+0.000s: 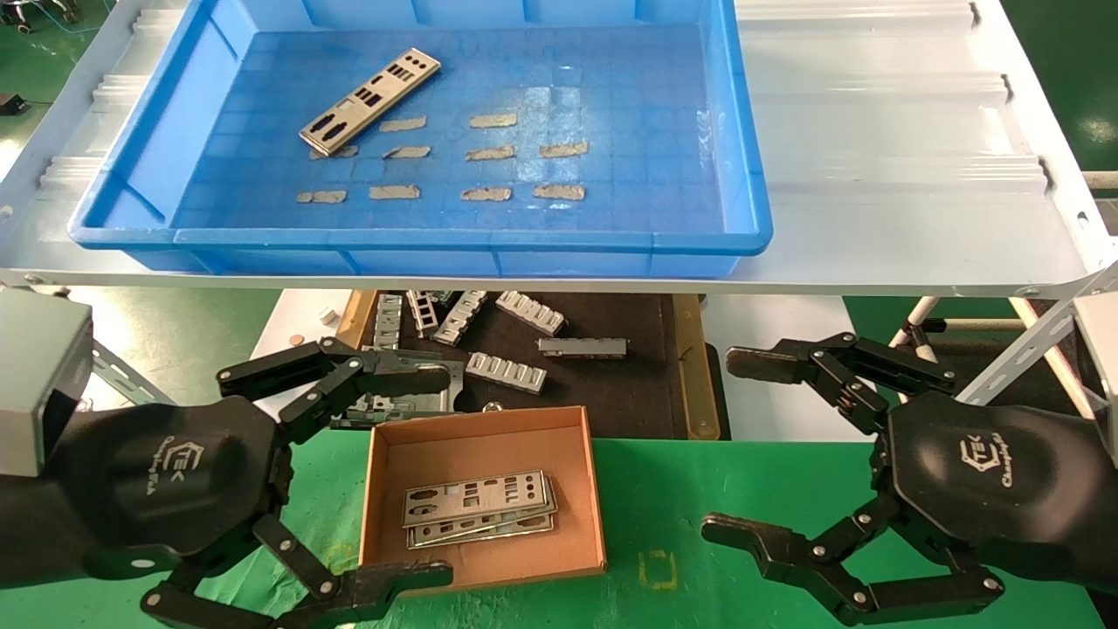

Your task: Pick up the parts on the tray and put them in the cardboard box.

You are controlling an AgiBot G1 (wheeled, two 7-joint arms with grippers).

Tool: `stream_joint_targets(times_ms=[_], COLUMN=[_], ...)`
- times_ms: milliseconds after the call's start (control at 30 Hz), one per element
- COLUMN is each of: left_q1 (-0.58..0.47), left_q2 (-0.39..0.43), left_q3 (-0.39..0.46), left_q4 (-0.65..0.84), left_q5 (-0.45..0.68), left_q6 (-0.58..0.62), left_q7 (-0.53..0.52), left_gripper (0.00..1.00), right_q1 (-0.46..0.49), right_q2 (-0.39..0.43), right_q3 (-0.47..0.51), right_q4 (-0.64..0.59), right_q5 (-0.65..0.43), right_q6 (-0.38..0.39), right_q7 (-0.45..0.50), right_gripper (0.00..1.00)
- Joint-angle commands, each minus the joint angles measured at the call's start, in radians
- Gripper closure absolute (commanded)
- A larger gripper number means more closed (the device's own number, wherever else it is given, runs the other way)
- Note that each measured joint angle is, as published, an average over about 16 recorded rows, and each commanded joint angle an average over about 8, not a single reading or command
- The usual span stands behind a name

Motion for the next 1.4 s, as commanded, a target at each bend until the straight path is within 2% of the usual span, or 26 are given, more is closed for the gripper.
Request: stream_joint_targets(times_ms=[33,1400], left_q1=[0.000,0.000], left_q2=[0.000,0.000], left_q3=[0.000,0.001], left_q4=[0.000,0.001], left_q5=[0.000,0.000], left_q6=[0.000,0.000], left_q7=[0.000,0.000], left_gripper=[0.00,0.00], right_q1=[0.000,0.000], right_q2=[0.000,0.000], right_q3=[0.000,0.000], right_q4=[0.000,0.000], right_q5=[0.000,0.000], right_q6=[0.000,0.000], right_q7=[0.000,0.000], right_gripper=[0.00,0.00])
